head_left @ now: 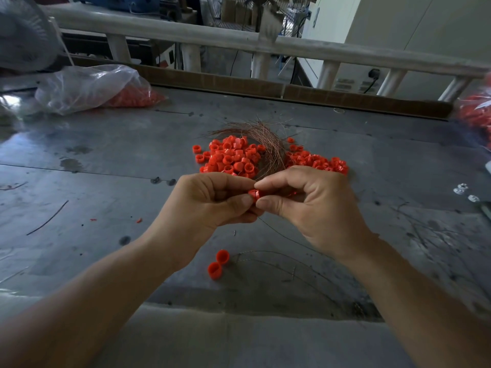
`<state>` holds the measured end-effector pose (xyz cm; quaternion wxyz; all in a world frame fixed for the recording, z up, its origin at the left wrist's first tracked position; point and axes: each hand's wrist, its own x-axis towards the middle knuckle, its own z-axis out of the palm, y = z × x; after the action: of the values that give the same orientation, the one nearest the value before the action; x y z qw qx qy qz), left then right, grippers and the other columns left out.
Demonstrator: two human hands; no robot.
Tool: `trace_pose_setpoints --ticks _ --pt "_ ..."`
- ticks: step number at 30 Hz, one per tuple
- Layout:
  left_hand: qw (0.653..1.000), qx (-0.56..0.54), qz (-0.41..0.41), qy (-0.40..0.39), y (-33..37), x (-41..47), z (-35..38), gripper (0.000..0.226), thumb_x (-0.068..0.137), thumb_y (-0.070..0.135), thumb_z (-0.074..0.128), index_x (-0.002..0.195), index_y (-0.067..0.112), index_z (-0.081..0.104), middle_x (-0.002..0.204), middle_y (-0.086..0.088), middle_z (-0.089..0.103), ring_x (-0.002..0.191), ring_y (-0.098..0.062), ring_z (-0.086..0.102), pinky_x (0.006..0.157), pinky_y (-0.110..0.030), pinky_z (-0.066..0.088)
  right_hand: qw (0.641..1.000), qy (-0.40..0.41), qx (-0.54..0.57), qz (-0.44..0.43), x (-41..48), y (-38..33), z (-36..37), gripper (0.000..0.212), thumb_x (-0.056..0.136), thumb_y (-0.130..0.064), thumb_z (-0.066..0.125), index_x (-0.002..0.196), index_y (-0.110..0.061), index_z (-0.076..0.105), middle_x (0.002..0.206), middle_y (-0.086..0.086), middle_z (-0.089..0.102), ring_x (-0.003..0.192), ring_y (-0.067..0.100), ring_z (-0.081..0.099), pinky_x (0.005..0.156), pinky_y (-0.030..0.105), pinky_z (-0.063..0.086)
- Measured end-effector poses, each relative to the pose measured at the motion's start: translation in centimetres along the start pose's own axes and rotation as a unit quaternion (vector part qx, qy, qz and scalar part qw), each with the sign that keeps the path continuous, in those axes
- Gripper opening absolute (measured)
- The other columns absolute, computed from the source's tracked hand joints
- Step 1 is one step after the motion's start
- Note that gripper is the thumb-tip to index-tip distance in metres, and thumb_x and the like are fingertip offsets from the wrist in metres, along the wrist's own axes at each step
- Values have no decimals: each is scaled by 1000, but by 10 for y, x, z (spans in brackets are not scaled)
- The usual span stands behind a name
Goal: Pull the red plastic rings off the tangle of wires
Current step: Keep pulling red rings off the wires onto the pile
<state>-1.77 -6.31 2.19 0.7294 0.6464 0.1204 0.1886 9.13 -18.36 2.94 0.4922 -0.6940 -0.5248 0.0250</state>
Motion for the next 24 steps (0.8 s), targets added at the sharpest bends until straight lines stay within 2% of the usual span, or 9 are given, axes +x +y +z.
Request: trace_pose_setpoints --ticks 8,12,18,24 --pt "1000 3 1 -13 0 0 0 19 61 10 62 73 16 75 71 -9 72 66 -16 70 59 -17 53 1000 -15 -2 -10 0 0 -2 22 67 -10 75 88 -16 70 79 -18 62 78 -2 62 68 6 46" --pt "1000 9 0 -26 1 -1 -1 22 61 13 63 76 22 76 72 -8 72 68 -17 70 59 -18 54 1000 -13 6 -10 -1 -1 -3 19 67 -9 75 86 -13 71 77 -18 62 76 -1 63 67 7 47" --pt "999 12 -6 -37 2 -3 -2 21 60 17 65 78 18 75 73 -11 72 68 -18 70 58 -18 53 999 -15 -6 -29 -1 -3 -5 18 67 -10 75 85 -10 72 76 -20 62 76 2 64 67 11 50" --pt "1000 -2 4 -13 1 -4 1 16 58 13 64 71 13 74 68 -12 71 63 -19 70 55 -19 53 999 15 -1 -41 -2 -2 -2 23 65 -12 76 87 -13 69 73 -16 61 74 3 64 64 11 51"
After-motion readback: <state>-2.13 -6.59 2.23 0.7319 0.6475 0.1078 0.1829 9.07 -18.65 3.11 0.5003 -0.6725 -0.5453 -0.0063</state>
